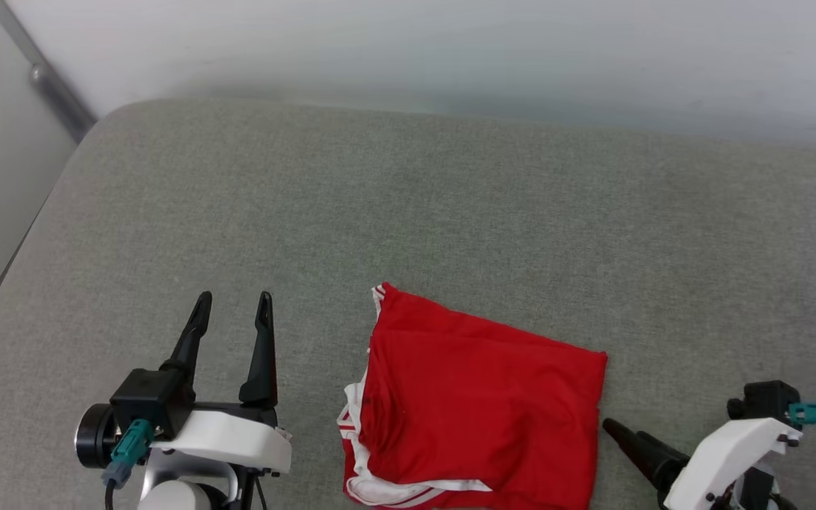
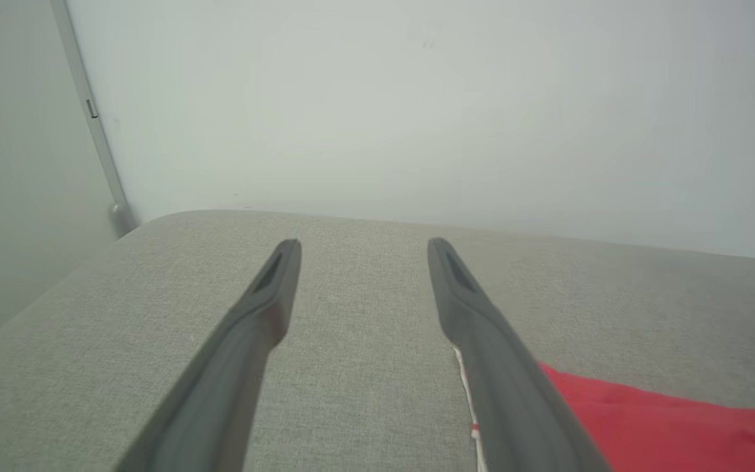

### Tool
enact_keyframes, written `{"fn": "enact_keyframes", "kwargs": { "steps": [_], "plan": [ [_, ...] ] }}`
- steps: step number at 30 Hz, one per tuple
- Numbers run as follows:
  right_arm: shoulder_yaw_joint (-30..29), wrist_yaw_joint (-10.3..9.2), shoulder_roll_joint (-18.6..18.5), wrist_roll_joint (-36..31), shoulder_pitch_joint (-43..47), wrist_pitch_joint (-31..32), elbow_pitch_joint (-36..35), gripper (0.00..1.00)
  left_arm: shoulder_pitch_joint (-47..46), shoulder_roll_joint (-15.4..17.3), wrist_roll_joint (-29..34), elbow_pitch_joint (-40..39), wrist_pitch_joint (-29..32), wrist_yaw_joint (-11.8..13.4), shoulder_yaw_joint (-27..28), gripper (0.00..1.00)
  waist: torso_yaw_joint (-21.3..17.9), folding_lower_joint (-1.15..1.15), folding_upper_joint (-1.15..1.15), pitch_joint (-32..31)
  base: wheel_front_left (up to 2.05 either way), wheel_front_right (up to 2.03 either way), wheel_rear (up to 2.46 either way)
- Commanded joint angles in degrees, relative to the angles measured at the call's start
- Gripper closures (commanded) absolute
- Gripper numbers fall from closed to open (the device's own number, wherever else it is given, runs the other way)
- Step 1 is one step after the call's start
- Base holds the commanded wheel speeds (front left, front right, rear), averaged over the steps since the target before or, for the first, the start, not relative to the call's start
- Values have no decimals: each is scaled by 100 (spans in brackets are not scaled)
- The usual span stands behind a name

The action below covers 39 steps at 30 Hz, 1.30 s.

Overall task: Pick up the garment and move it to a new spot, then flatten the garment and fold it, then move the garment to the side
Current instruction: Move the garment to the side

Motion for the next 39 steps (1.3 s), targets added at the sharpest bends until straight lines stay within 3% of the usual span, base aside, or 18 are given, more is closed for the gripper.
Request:
{"fn": "enact_keyframes", "kwargs": {
  "steps": [1, 9, 10, 11, 12, 18, 26, 33, 39],
  "plan": [
    [146, -1, 18, 188, -156, 110, 102, 0, -95, -68, 59, 36, -40, -64, 65, 0, 176, 0, 0, 212, 0, 0, 0],
    [591, -12, 39, 428, -389, 262, 747, 0, -199, -239, 248, 172, -40, -288, 231, 0, 237, 0, 0, 424, 0, 0, 0],
    [656, -14, 46, 444, -408, 274, 824, 23, -203, -255, 271, 188, -40, -314, 255, 0, 233, 0, 0, 438, 0, 0, 0],
    [720, -14, 52, 452, -432, 266, 882, 69, -213, -274, 288, 207, -40, -331, 270, 0, 228, 0, 0, 446, 0, 0, 0],
    [768, -14, 56, 467, -448, 262, 937, 100, -220, -290, 309, 220, -40, -359, 290, 0, 220, 0, 0, 448, 0, 0, 0],
    [973, -6, -3, 523, -636, 126, 963, 100, -175, -343, 397, 315, -40, -453, 359, 0, 129, 0, 0, 349, 0, 0, 0],
    [1275, -3, -570, -196, -851, -491, 803, 100, 31, -278, 514, 399, -40, -517, 448, 0, -311, 0, 0, -80, 0, 0, 0],
    [1219, -3, -1128, -1204, -977, -525, 895, 100, 243, -193, 562, 282, -37, -405, 501, 0, -1091, 0, 0, -210, 0, 0, 0],
    [1301, -3, -1396, -1491, -1351, -592, 975, 100, 285, -122, 568, 65, -20, -344, 557, 0, -1970, 0, 0, -52, 0, 0, 0]
  ]
}}
